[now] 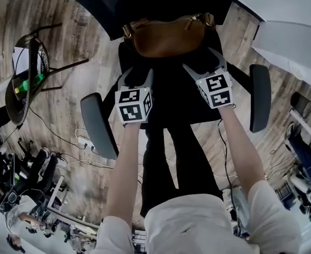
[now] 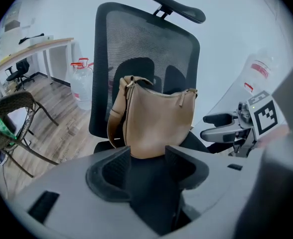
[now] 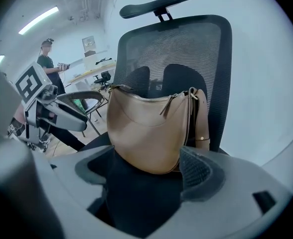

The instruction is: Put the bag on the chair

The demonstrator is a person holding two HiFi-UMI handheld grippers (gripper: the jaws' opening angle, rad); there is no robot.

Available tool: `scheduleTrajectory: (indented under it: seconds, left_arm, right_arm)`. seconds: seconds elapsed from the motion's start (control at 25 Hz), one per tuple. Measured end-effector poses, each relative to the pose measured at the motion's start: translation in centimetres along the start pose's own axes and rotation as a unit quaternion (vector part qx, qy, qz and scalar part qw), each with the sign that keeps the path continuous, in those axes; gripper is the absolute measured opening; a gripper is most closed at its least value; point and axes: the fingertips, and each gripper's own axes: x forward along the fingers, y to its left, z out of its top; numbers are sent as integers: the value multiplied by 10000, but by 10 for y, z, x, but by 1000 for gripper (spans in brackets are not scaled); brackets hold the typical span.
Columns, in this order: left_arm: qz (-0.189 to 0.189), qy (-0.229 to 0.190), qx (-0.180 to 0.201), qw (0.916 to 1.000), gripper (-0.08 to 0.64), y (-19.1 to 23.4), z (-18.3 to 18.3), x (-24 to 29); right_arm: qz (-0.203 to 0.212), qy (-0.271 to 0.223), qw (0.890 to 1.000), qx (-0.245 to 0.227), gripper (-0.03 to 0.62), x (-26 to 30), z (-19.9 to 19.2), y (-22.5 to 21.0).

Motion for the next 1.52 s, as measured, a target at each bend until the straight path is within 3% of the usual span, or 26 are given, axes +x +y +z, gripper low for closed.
scheduleTrajectory:
  seconds: [0.64, 0.92, 1.52]
  left_arm:
    - [-364, -78, 238, 9990, 225, -48, -59, -68]
    - [-741, -368, 691, 9942, 257, -76, -73, -127]
    - [-974, -1804, 1345, 9695, 305, -122, -70, -325]
  right_arm:
    - [-3, -39, 9998, 206, 416, -63, -35, 75]
    - [-183, -271, 9989, 333, 416, -123, -40, 115]
    - [-532, -1254, 9900, 379, 416, -298, -17, 213]
